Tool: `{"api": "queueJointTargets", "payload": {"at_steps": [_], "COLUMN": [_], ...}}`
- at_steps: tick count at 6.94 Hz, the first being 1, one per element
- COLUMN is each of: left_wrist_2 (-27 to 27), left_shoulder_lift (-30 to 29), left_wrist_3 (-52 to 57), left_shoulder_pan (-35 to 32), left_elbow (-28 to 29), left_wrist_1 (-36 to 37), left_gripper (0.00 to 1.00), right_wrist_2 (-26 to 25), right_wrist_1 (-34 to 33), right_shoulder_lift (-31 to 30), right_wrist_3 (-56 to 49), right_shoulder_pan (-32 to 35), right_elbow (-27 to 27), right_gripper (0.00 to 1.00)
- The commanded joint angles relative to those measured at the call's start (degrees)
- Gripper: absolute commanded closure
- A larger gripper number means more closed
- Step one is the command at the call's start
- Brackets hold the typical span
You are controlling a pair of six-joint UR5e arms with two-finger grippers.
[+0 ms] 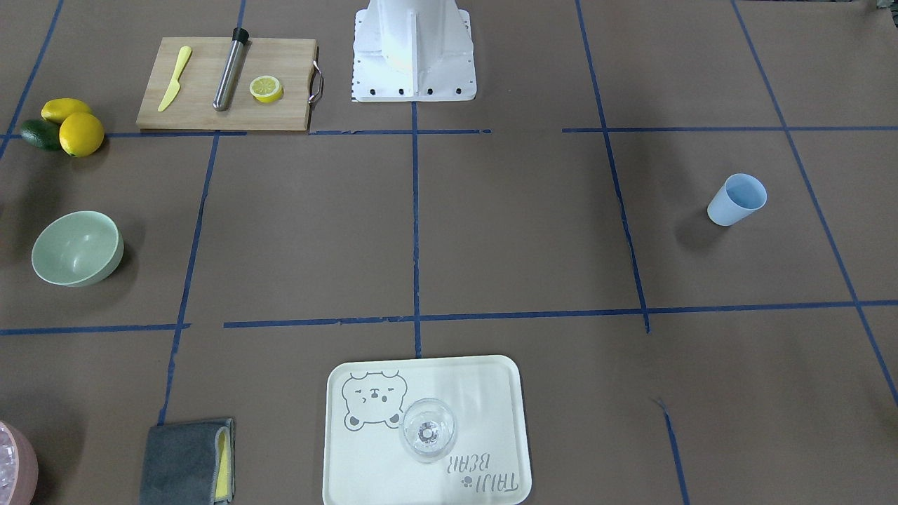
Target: Pour ice into bowl
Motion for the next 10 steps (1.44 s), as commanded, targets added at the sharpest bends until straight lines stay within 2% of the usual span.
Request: {"api": "queueJointTargets", "payload": {"at_steps": [1,2,3,4,5,6,7,9,10], "left_wrist_2": [-1.1,-1.6,-3.4,-3.5,-3.5,-3.5,-3.4,-3.4,-3.5], "left_shoulder_lift": [1.2,1.9,2.4,2.6,2.8,2.7,4.0,4.6,4.6], "left_wrist_3": [0.3,-0.2,-0.4,-0.5,-1.0,-1.0,-1.0,-3.2,-4.1], "left_shoulder_pan": [0.0,0.2,1.0,2.5,2.6,3.0,3.4,3.4,3.4], "left_elbow": [-1.0,-0.9,-0.9,-1.1,-1.2,-1.1,-1.2,-1.6,-1.6], "left_wrist_1": [-7.4,-12.9,-15.0,-18.7,-19.3,-20.4,-21.5,-21.4,-21.4], "left_gripper": [0.00,0.00,0.00,0.00,0.00,0.00,0.00,0.00,0.00], "right_wrist_2": [3.4,3.5,3.5,3.6,3.6,3.7,3.2,-5.1,-8.9], "right_wrist_1": [0.0,0.0,0.0,0.0,0.1,3.0,6.5,16.6,22.5], "right_shoulder_lift": [-0.6,-0.5,-0.4,-0.4,-0.3,-0.2,-0.2,-0.8,-0.4], "right_wrist_3": [-0.1,0.1,0.1,0.1,0.8,3.1,10.2,23.1,28.1], "right_shoulder_pan": [0.0,-0.1,-0.3,-0.3,-0.8,-2.9,-6.8,-15.2,-18.5], "right_elbow": [1.0,0.8,0.6,0.8,1.0,0.8,0.3,-1.5,-5.0], "right_gripper": [0.00,0.00,0.00,0.00,0.00,0.00,0.00,0.00,0.00]}}
